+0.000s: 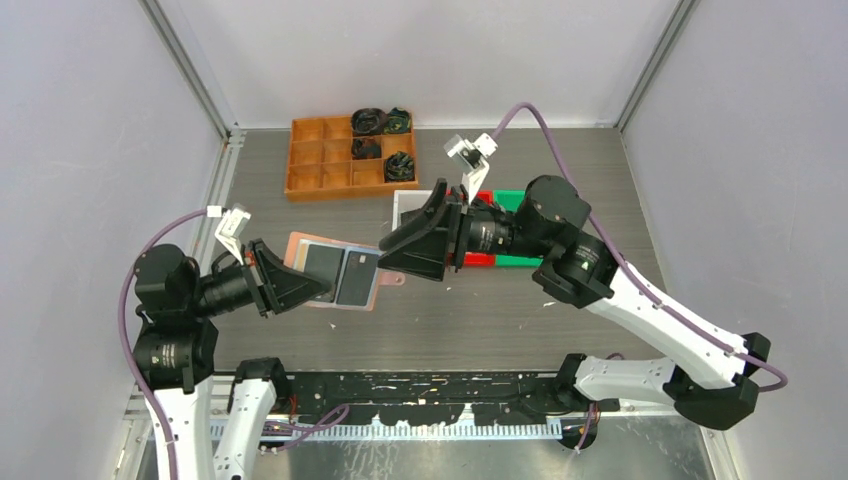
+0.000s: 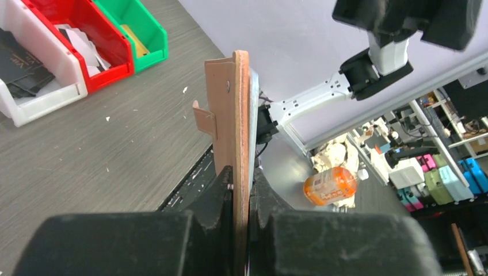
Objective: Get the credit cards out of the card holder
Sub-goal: Remove the credit card from the card holder.
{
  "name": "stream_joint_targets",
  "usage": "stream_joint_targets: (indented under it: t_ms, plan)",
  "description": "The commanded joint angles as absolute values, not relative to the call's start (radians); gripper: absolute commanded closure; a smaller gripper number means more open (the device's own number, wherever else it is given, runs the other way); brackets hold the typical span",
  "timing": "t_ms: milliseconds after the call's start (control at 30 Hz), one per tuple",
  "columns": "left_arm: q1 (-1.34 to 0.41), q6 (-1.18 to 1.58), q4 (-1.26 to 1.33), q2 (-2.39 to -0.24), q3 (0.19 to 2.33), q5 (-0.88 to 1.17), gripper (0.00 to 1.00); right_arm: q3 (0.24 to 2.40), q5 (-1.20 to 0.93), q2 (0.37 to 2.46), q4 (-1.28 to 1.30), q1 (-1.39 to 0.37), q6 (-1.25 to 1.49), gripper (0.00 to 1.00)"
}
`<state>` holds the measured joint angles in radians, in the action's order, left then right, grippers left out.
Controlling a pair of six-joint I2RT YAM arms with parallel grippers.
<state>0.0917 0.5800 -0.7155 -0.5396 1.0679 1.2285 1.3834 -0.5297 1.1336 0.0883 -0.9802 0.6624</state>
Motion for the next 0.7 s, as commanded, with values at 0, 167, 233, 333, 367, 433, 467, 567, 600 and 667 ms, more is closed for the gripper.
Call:
stream_joint_targets:
  t_ms: [0,167,233,333,367,433,467,567,600,667]
  plan:
    - [0.091,0.741,-0.523,-0.526,1.052,1.214,1.00,1.266,-0.557,1.137,-0.148,-0.996,0.843,0.45]
    - [0.091,0.835,-0.448,-0.532,1.047,1.235,1.00,1.216,-0.598,1.188,-0.249,-1.022,0.906,0.48]
    - [0.091,0.866,-0.423,-0.533,1.050,1.238,1.00,1.201,-0.617,1.211,-0.305,-1.025,0.941,0.49]
    - [0.092,0.883,-0.403,-0.529,1.057,1.249,1.00,1.190,-0.623,1.230,-0.335,-1.026,0.954,0.49]
    - [0.091,0.886,-0.399,-0.526,1.058,1.251,1.00,1.187,-0.625,1.234,-0.345,-1.026,0.957,0.50]
    - [0.091,0.889,-0.400,-0.525,1.059,1.253,1.00,1.183,-0.631,1.245,-0.372,-1.027,0.967,0.51]
    - [0.091,0.891,-0.399,-0.525,1.059,1.253,1.00,1.183,-0.635,1.252,-0.384,-1.027,0.974,0.51]
    - [0.092,0.892,-0.400,-0.528,1.062,1.256,1.00,1.187,-0.639,1.268,-0.405,-1.030,0.985,0.52]
    - [0.091,0.894,-0.400,-0.529,1.063,1.257,1.00,1.189,-0.639,1.273,-0.410,-1.031,0.986,0.53]
    - [0.091,0.896,-0.398,-0.526,1.065,1.258,1.00,1.193,-0.640,1.285,-0.425,-1.033,0.994,0.54]
